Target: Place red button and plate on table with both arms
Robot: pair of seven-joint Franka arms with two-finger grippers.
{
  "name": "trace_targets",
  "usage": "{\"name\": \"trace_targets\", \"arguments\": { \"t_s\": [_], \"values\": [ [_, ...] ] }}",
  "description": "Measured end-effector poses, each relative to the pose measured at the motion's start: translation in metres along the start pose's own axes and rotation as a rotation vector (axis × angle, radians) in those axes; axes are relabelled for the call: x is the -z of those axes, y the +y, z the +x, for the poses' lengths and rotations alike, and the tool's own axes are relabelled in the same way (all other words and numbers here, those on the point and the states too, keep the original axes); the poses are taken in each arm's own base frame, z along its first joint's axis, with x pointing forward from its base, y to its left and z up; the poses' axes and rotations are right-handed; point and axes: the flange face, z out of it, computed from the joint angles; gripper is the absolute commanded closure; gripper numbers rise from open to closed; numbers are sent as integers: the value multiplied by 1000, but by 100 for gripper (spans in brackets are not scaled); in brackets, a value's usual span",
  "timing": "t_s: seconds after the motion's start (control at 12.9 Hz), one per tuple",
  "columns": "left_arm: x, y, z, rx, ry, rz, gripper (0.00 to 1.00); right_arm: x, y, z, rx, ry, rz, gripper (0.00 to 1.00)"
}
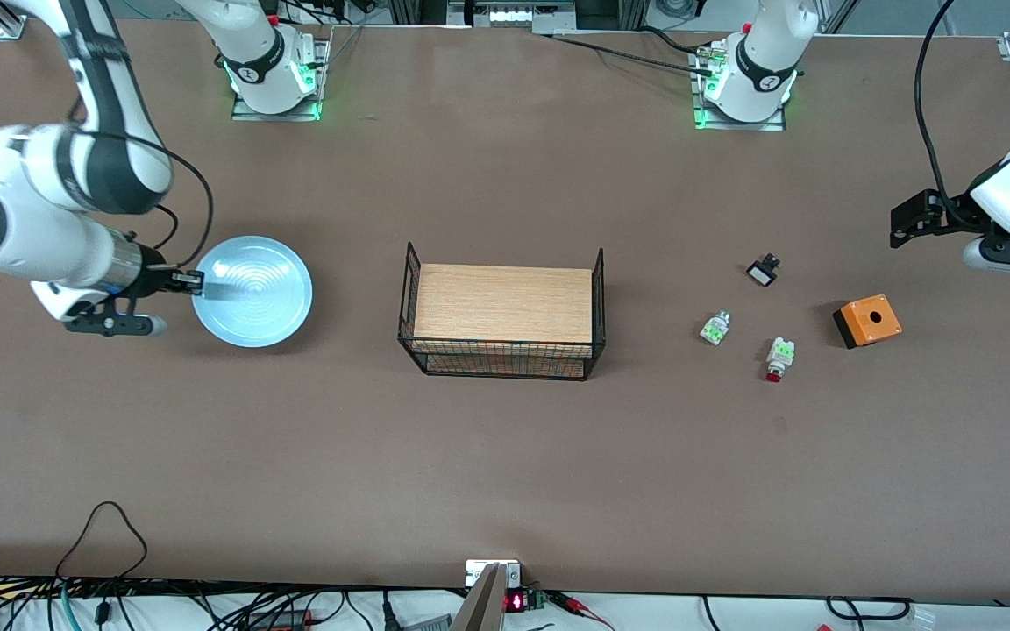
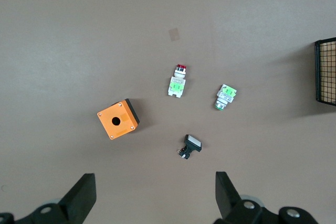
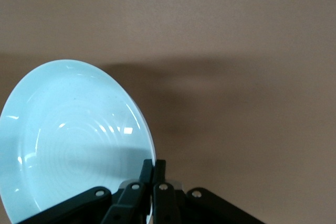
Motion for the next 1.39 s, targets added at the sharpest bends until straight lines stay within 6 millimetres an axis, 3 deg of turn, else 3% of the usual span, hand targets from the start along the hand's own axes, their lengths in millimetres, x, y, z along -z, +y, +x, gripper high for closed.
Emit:
{"name": "trace_targets", "arguments": {
  "t_s": [0.15, 0.23, 0.31, 0.46, 0.54, 0.62, 0.77, 1.08, 1.39],
  "values": [
    [1, 1, 0, -2, 1, 0, 0, -46, 19, -10, 51, 21, 0, 100],
    [1, 2, 0, -4, 2, 0, 0, -64, 30, -13, 72, 26, 1, 86],
    [2, 2, 0, -4, 3, 1, 0, -78, 41, -14, 83, 26, 3, 1],
    [3, 3, -1, -6, 5, 1, 0, -88, 55, -11, 75, 26, 6, 0],
    [3, 3, -1, -6, 5, 1, 0, -80, 53, -8, 67, 36, 6, 0],
    [3, 3, -1, -6, 5, 1, 0, -64, 46, -4, 51, 38, 7, 0],
    [3, 2, -1, -3, 5, 1, 0, -14, 25, 5, 7, 16, 10, 0],
    [1, -1, -1, 3, 3, 0, 0, 105, -13, 17, -9, 19, 7, 0],
    [-2, -3, 1, 5, 0, 0, 0, 217, -21, 4, -8, 2, -2, 0]
  ]
}}
